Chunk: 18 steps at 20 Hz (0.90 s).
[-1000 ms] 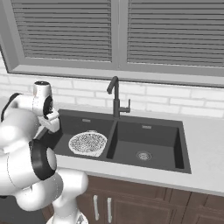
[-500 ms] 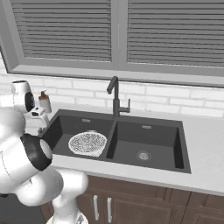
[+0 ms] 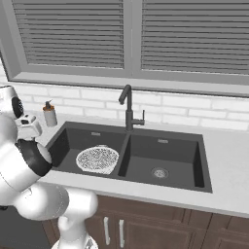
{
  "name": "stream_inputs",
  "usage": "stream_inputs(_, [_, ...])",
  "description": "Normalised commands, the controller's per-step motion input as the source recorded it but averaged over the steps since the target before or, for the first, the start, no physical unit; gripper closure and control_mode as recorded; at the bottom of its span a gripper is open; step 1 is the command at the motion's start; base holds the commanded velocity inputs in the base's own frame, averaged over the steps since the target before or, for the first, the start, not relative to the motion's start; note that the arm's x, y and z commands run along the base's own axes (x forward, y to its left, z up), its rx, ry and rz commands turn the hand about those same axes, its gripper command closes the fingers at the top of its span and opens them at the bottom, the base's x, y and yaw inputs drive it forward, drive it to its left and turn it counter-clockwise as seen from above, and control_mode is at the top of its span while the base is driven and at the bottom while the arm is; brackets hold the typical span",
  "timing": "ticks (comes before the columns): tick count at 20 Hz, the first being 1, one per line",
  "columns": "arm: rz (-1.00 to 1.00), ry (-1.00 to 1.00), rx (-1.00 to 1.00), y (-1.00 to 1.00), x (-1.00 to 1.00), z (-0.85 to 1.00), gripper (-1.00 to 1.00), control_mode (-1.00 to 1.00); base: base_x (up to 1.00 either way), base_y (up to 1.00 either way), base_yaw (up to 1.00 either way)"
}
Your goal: Put the colander in the sink, put the kiwi in the colander, and turn on the sink faucet and pour water over the colander.
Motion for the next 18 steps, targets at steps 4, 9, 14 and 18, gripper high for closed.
stream_inputs(4, [-0.07, -0.02, 0.00, 0.94, 0.00, 0.00, -1.00, -1.00, 0.00, 0.00, 0.00])
stream_inputs(9, [-0.04, -0.15, 0.00, 1.00, 0.23, 0.00, -1.00, -1.00, 0.00, 0.00, 0.00])
stream_inputs(14, [-0.03, -0.10, -0.01, 0.97, 0.29, -0.02, -1.00, -1.00, 0.00, 0.00, 0.00])
stream_inputs(18, [-0.04, -0.01, 0.00, 0.79, 0.09, -0.06, -1.00, -1.00, 0.00, 0.00, 0.00])
